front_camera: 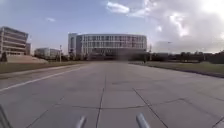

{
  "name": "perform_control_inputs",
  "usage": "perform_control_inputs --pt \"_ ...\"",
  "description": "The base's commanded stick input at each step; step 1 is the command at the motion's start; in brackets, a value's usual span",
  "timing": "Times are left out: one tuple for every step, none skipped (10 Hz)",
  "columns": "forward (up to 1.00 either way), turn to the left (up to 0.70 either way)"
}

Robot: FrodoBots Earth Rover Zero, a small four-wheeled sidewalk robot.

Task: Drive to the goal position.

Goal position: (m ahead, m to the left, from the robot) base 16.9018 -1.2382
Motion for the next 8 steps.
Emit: perform_control_inputs --pt "0.7 0.0" --pt "0.7 0.0" --pt "0.7 0.0" --pt "0.7 0.0" --pt "0.7 0.0" --pt "0.7 0.0" --pt "0.7 0.0" --pt "0.7 0.0"
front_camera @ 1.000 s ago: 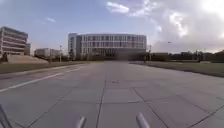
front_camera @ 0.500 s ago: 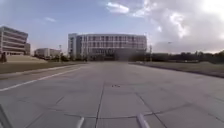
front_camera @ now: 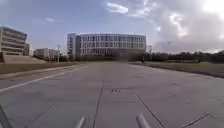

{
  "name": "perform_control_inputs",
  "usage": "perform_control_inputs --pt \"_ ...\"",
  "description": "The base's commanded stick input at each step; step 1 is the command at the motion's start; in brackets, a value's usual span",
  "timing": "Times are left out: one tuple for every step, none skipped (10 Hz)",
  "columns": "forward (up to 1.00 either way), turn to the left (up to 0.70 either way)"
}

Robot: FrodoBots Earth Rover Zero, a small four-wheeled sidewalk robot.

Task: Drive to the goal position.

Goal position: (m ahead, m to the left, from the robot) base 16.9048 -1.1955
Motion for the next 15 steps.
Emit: perform_control_inputs --pt "0.7 0.0" --pt "0.7 0.0" --pt "0.7 0.0" --pt "0.7 0.0" --pt "0.7 0.0" --pt "0.7 0.0" --pt "0.7 0.0" --pt "0.7 0.0" --pt "0.7 0.0" --pt "0.7 0.0" --pt "0.7 0.0" --pt "0.7 0.0" --pt "0.7 0.0" --pt "0.7 0.0" --pt "0.7 0.0"
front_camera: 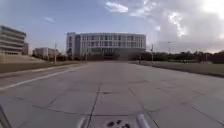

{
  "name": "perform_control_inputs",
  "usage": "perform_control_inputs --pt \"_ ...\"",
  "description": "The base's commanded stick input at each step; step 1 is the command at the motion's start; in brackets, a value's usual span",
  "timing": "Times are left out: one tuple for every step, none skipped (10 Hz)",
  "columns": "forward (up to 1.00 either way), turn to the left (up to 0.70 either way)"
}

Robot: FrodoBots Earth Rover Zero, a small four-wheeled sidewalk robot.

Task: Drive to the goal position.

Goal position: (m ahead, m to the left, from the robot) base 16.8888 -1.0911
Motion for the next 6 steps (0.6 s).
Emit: perform_control_inputs --pt "0.45 0.0" --pt "0.45 0.0" --pt "0.45 0.0" --pt "0.45 0.0" --pt "0.45 0.0" --pt "0.45 0.0"
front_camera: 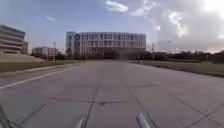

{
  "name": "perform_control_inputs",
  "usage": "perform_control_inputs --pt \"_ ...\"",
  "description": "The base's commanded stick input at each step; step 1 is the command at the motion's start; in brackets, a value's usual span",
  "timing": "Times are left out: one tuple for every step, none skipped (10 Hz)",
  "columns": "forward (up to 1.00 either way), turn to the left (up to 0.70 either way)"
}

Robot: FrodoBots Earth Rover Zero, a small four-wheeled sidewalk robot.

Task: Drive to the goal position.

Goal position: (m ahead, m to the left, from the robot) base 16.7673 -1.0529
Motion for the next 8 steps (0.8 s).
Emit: perform_control_inputs --pt "0.45 0.0" --pt "0.45 0.0" --pt "0.45 0.0" --pt "0.45 0.0" --pt "0.45 0.0" --pt "0.45 0.0" --pt "0.45 0.0" --pt "0.45 0.0"
